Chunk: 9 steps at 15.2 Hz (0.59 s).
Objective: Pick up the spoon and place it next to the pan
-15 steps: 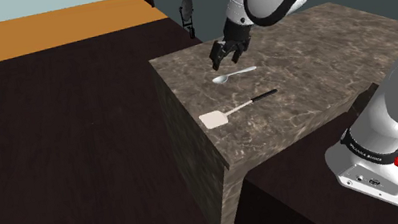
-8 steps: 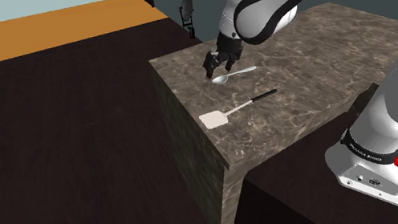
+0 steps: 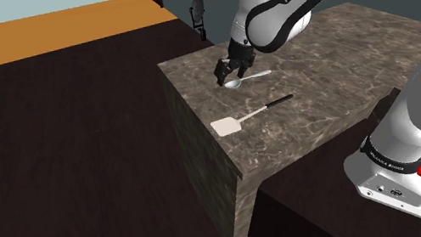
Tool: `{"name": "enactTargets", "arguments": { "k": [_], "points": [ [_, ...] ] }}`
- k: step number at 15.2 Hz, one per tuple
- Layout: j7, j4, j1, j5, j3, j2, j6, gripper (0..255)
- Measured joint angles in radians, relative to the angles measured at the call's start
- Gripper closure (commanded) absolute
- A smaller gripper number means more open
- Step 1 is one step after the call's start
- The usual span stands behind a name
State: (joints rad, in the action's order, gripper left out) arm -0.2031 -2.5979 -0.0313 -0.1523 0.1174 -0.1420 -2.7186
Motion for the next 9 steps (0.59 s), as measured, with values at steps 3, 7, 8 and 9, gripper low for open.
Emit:
{"name": "enactTargets", "arguments": {
  "k": [3,7,8,9],
  "points": [
    [0.000,0.000,0.000,0.000,0.000,0.000,0.000,255],
    [0.000,0.000,0.000,0.000,0.000,0.000,0.000,255],
    [0.000,0.000,0.000,0.000,0.000,0.000,0.000,255],
    [0.000,0.000,0.000,0.000,0.000,0.000,0.000,255]
  ]
}}
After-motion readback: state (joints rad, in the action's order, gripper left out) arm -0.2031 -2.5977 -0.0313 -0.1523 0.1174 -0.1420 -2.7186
